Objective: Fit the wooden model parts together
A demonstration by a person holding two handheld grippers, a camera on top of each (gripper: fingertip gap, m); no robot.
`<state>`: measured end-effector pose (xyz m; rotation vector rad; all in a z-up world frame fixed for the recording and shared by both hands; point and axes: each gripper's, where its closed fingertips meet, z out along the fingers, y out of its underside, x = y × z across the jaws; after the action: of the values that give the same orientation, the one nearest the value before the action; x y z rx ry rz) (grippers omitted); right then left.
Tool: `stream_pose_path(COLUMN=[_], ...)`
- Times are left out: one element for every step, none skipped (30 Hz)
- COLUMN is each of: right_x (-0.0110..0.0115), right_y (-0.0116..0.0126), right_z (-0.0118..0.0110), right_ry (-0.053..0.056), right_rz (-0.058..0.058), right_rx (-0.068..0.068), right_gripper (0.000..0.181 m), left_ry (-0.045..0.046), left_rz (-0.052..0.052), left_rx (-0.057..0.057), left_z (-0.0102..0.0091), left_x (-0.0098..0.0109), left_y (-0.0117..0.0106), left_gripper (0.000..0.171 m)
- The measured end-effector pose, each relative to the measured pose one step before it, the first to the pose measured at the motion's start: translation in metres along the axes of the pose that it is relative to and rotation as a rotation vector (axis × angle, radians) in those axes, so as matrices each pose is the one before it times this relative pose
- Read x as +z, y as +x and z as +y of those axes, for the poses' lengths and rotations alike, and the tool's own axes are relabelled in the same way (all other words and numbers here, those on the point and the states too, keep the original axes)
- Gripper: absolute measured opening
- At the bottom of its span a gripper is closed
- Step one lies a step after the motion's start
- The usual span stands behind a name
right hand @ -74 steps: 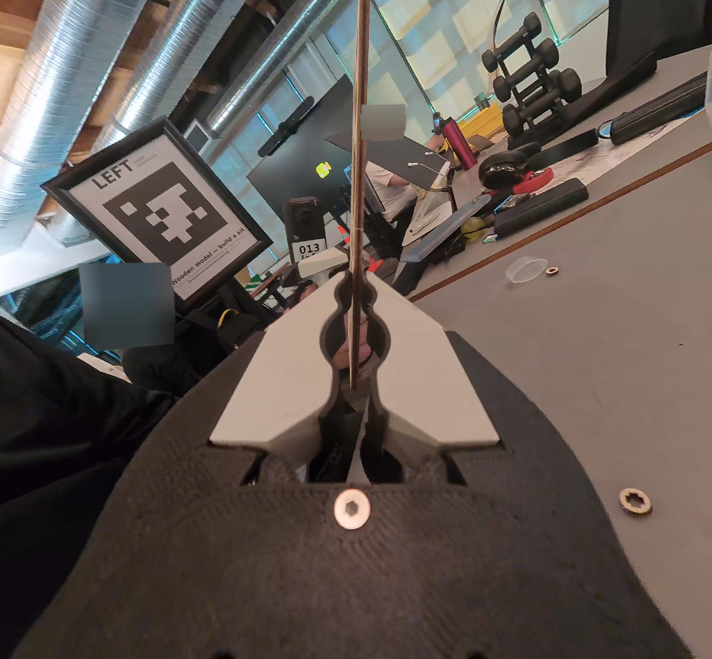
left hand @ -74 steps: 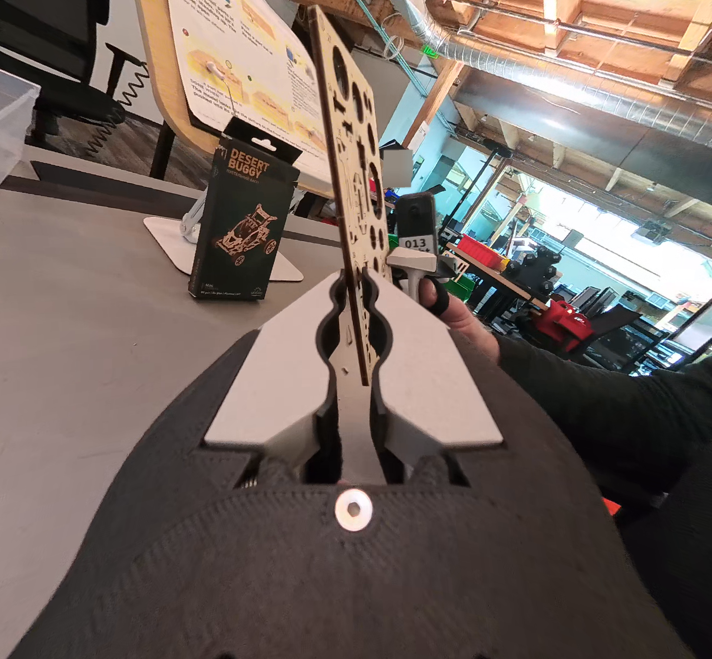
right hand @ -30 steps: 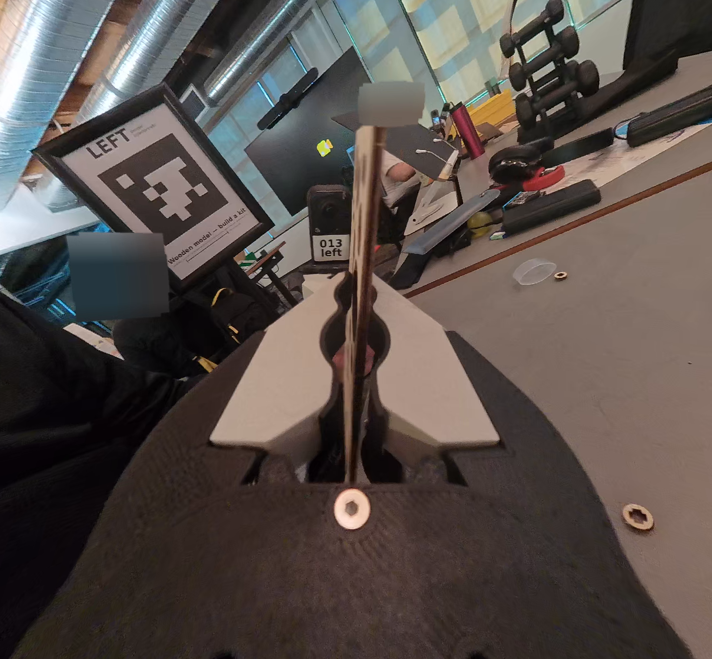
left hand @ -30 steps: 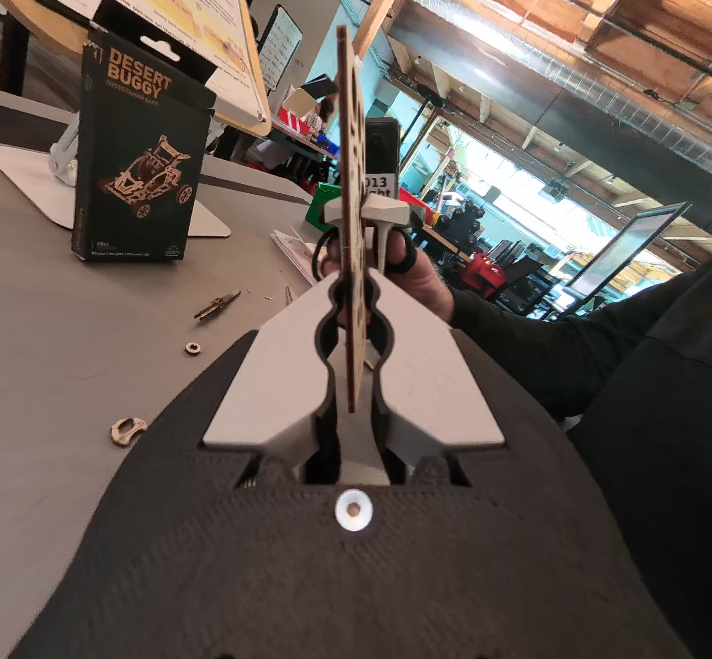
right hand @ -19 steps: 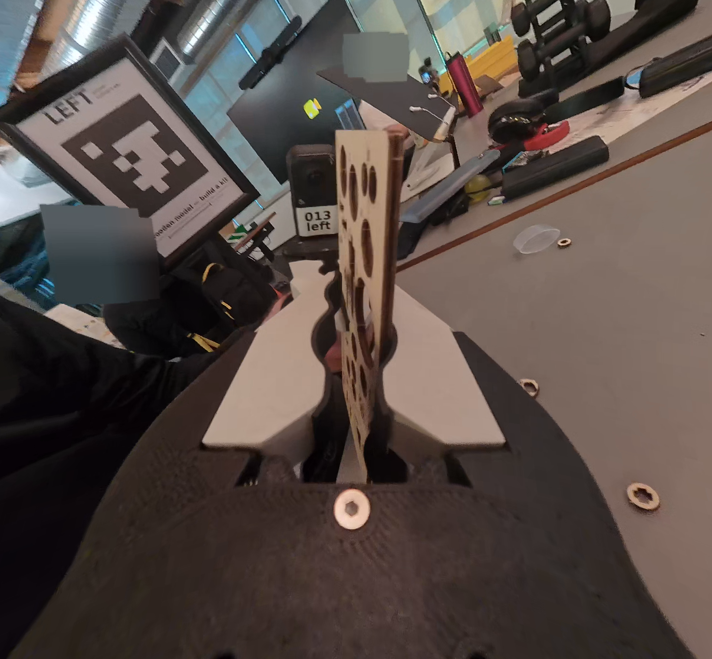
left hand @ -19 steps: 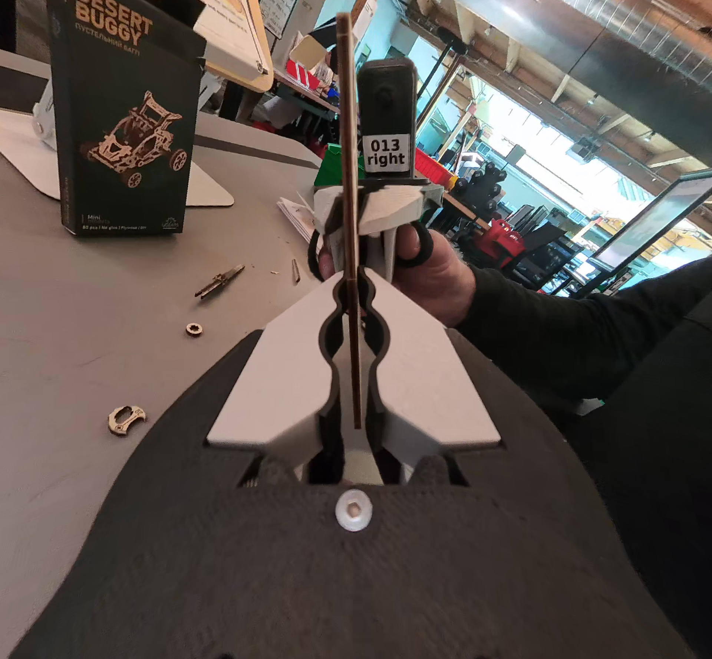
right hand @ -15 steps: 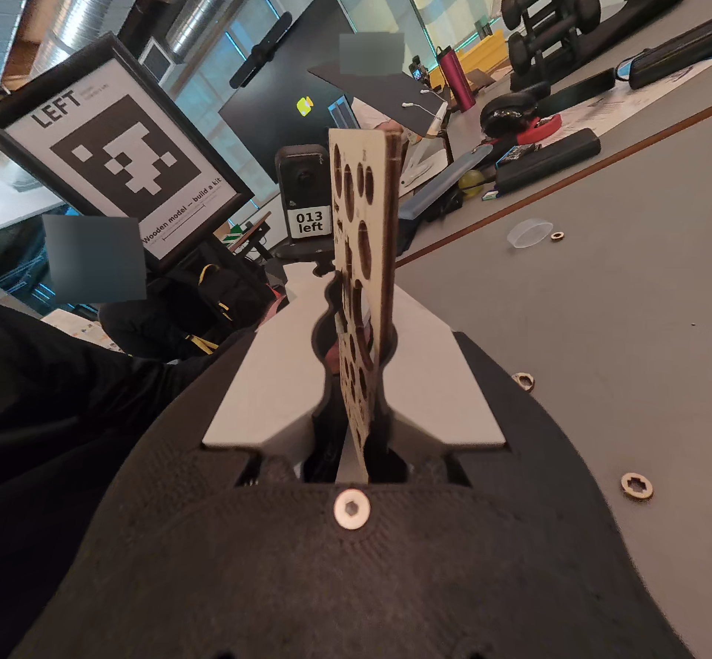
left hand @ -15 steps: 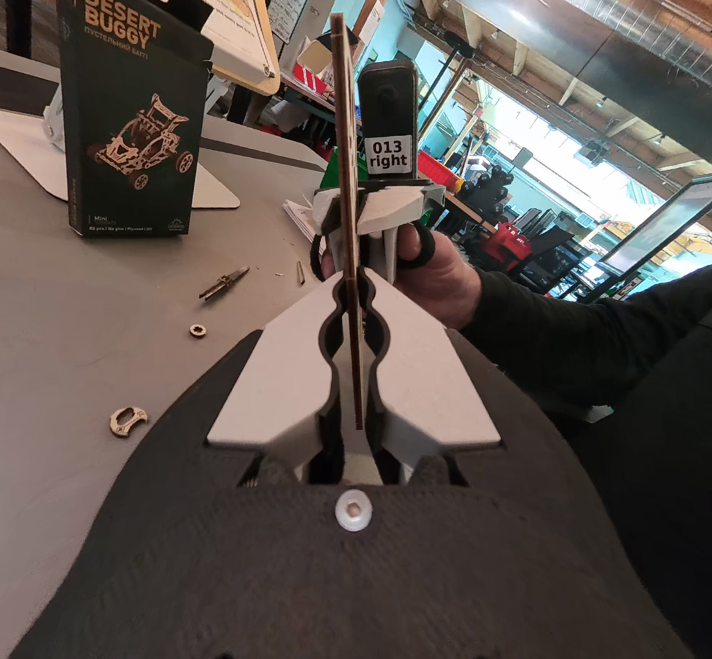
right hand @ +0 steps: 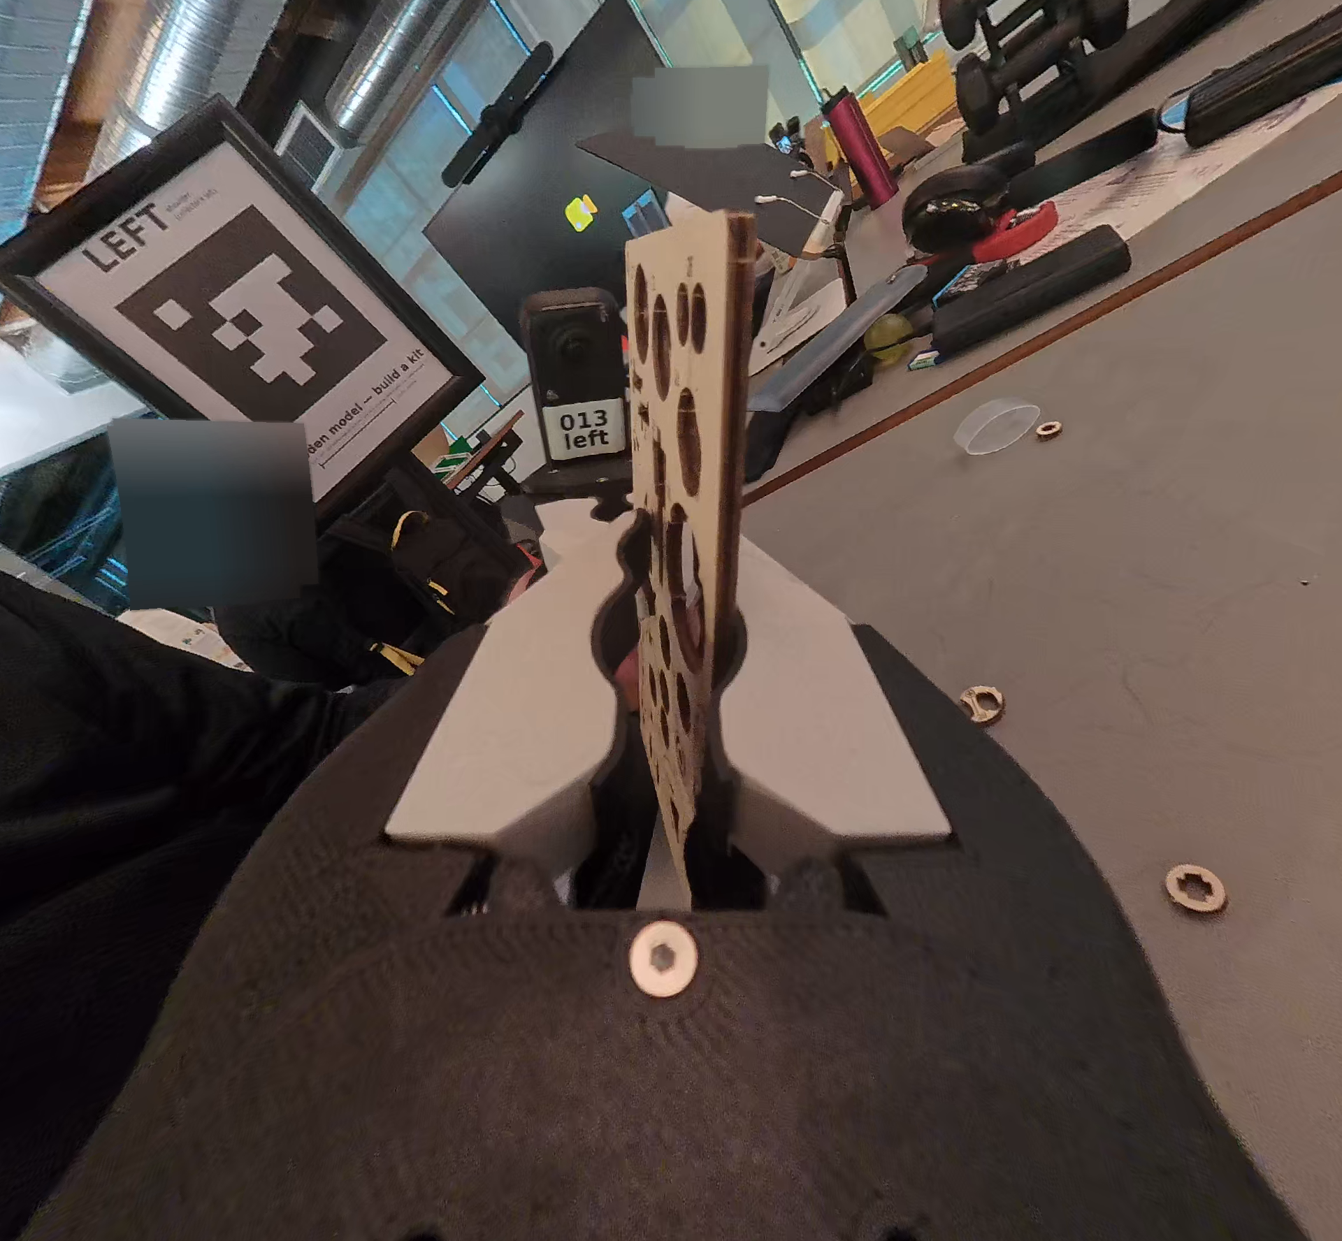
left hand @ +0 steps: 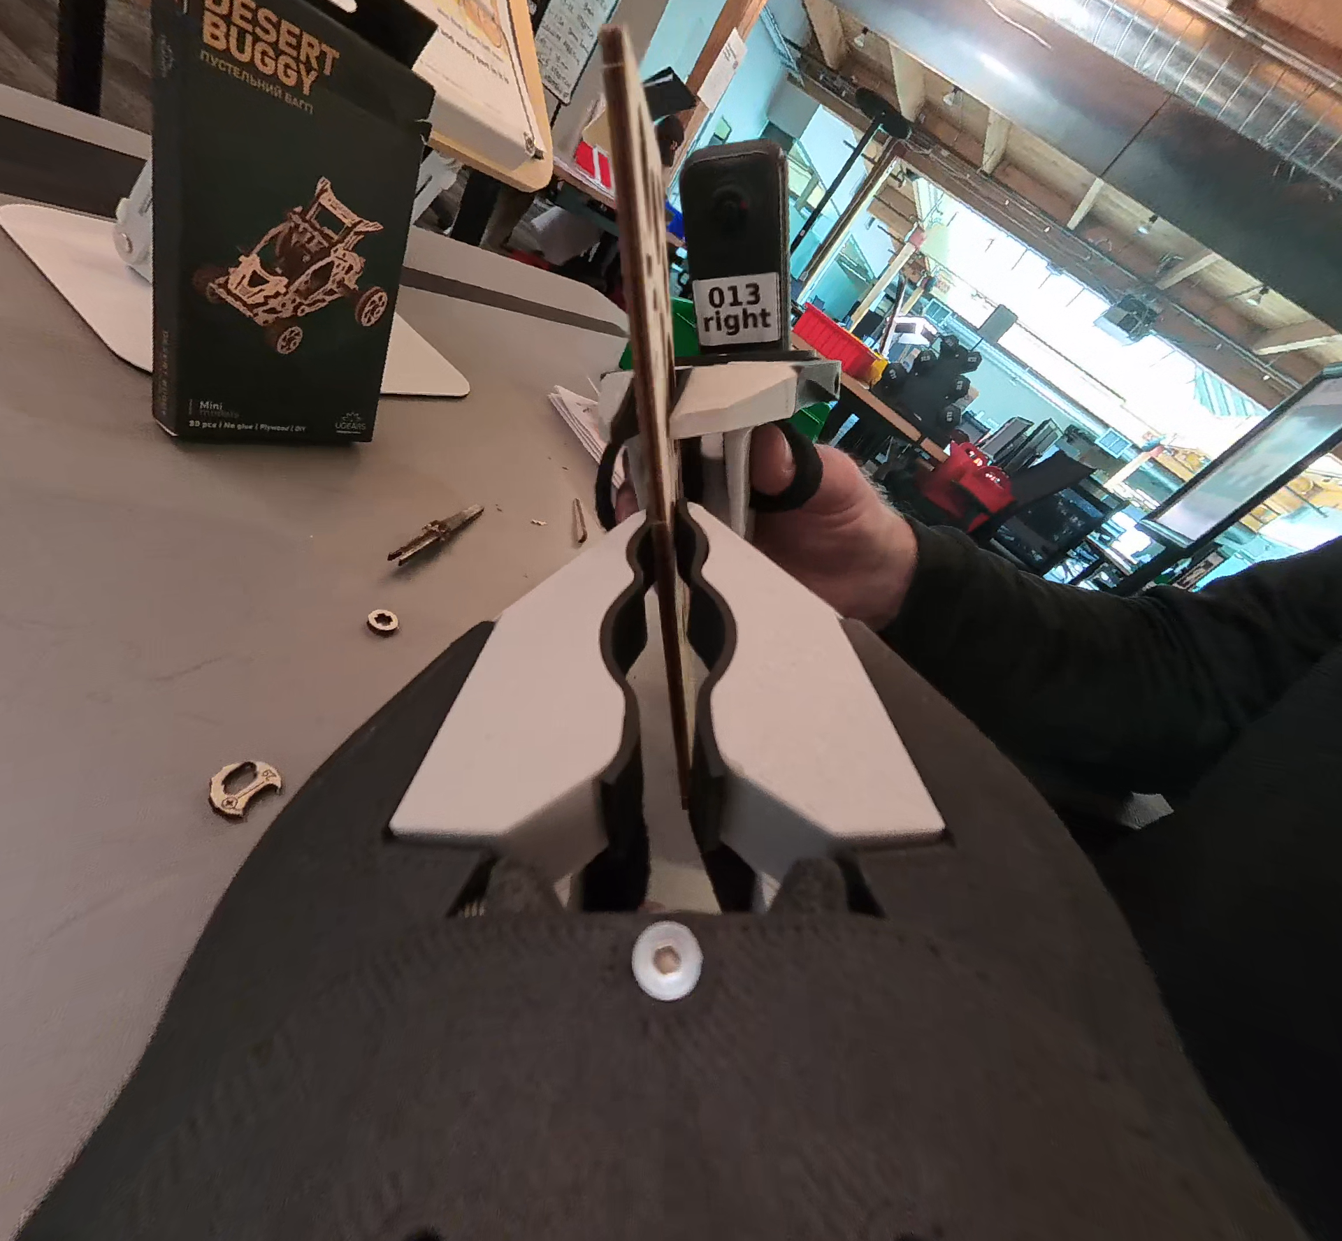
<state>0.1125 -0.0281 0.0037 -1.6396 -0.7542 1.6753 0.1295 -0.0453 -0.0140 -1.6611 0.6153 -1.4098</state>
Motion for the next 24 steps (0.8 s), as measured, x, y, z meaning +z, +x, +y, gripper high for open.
stream_pose_path(right_x=[-0.00024, -0.00054, -0.00049, -0.00050, -0.00037, -0.00020, -0.00024, -0.00024, -0.00022, -0.00007, -0.00026, -0.00015, -0.00017, -0.00003, -0.00011, 0.00001, 0.00026, 0.00027, 0.00037, 0.00028, 0.00006, -0.00012, -0.00056, -0.00098], right_y=[0.00152, 0.00110, 0.00233, 0.00254, 0.00158, 0.00226, 0.00285, 0.00135, 0.00187, 0.00272, 0.00192, 0.00166, 0.00175, 0.00124, 0.00182, 0.00152, 0.00095, 0.00142, 0.00081, -0.00106, -0.00195, -0.00150, 0.00171, 0.00322], right_z=[0.00015, 0.00046, 0.00064, 0.00051, 0.00037, 0.00106, 0.00128, 0.00050, 0.00054, 0.00095, 0.00074, 0.00042, 0.00053, 0.00055, 0.00111, 0.00035, 0.00006, 0.00033, -0.00014, -0.00118, -0.00149, -0.00101, 0.00006, 0.00067], right_ry=[0.0009, 0.0011, -0.0004, -0.0025, -0.0046, -0.0103, -0.0112, -0.0058, -0.0055, -0.0059, -0.0029, -0.0016, -0.0026, -0.0052, -0.0088, -0.0003, 0.0019, -0.0018, 0.0037, 0.0094, 0.0060, 0.0017, -0.0035, -0.0042], right_rz=[0.0054, 0.0023, 0.0156, 0.0162, 0.0066, 0.0182, 0.0279, 0.0144, 0.0145, 0.0199, 0.0119, 0.0101, 0.0129, 0.0091, 0.0122, 0.0149, 0.0094, 0.0103, 0.0081, -0.0091, -0.0197, -0.0208, -0.0082, 0.0061], right_rx=[0.0141, 0.0094, -0.0040, 0.0000, 0.0023, -0.0120, -0.0199, -0.0086, -0.0007, -0.0022, 0.0018, 0.0023, -0.0048, -0.0043, -0.0008, -0.0031, 0.0009, -0.0003, -0.0008, 0.0054, 0.0046, 0.0052, 0.0159, 0.0063], right_gripper=[0.008, 0.006, 0.004, 0.004, 0.004, 0.003, 0.003, 0.003, 0.003, 0.003, 0.003, 0.003, 0.003, 0.003, 0.004, 0.004, 0.005, 0.006, 0.007, 0.007, 0.008, 0.011, 0.017, 0.024], left_ry=[0.00120, -0.00423, -0.00945, 0.00031, 0.00514, -0.00684, -0.00341, 0.00495, -0.00424, -0.00582, -0.00014, -0.00151, 0.00232, 0.00070, -0.00331, 0.00442, 0.00270, -0.00278, 0.00545, 0.01186, 0.00930, 0.00807, 0.00421, -0.00506], left_rz=[-0.0024, -0.0099, -0.0241, -0.0153, -0.0050, -0.0245, -0.0201, -0.0032, -0.0173, -0.0174, -0.0054, -0.0093, -0.0074, 0.0011, -0.0060, -0.0074, -0.0017, -0.0033, -0.0023, 0.0098, 0.0166, 0.0147, 0.0130, -0.0053], left_rx=[0.0005, 0.0025, 0.0081, 0.0080, -0.0002, 0.0078, 0.0129, 0.0006, 0.0066, 0.0117, 0.0043, 0.0038, 0.0025, -0.0055, 0.0035, 0.0034, -0.0002, 0.0004, 0.0032, -0.0066, -0.0120, -0.0062, -0.0097, 0.0039], left_z=[0.00027, 0.00093, 0.00195, 0.00099, 0.00056, 0.00233, 0.00173, 0.00011, 0.00138, 0.00149, 0.00065, 0.00089, 0.00068, 0.00091, 0.00154, 0.00013, 0.00022, 0.00091, -0.00073, -0.00211, -0.00177, -0.00165, -0.00059, 0.00115], left_x=[0.00034, 0.00075, 0.00130, 0.00120, 0.00066, 0.00107, 0.00112, 0.00066, 0.00118, 0.00111, 0.00078, 0.00100, 0.00104, 0.00085, 0.00097, 0.00066, 0.00027, 0.00064, -0.00006, -0.00078, -0.00092, -0.00116, -0.00045, 0.00063], left_y=[-0.00043, -0.00140, -0.00324, -0.00191, -0.00087, -0.00331, -0.00241, -0.00047, -0.00230, -0.00218, -0.00080, -0.00155, -0.00150, -0.00080, -0.00137, -0.00129, -0.00079, -0.00125, -0.00081, 0.00084, 0.00182, 0.00152, 0.00160, -0.00015], left_gripper=[0.002, 0.003, 0.005, 0.006, 0.006, 0.007, 0.008, 0.008, 0.009, 0.010, 0.010, 0.010, 0.011, 0.011, 0.012, 0.012, 0.013, 0.013, 0.013, 0.013, 0.011, 0.008, 0.005, 0.004])
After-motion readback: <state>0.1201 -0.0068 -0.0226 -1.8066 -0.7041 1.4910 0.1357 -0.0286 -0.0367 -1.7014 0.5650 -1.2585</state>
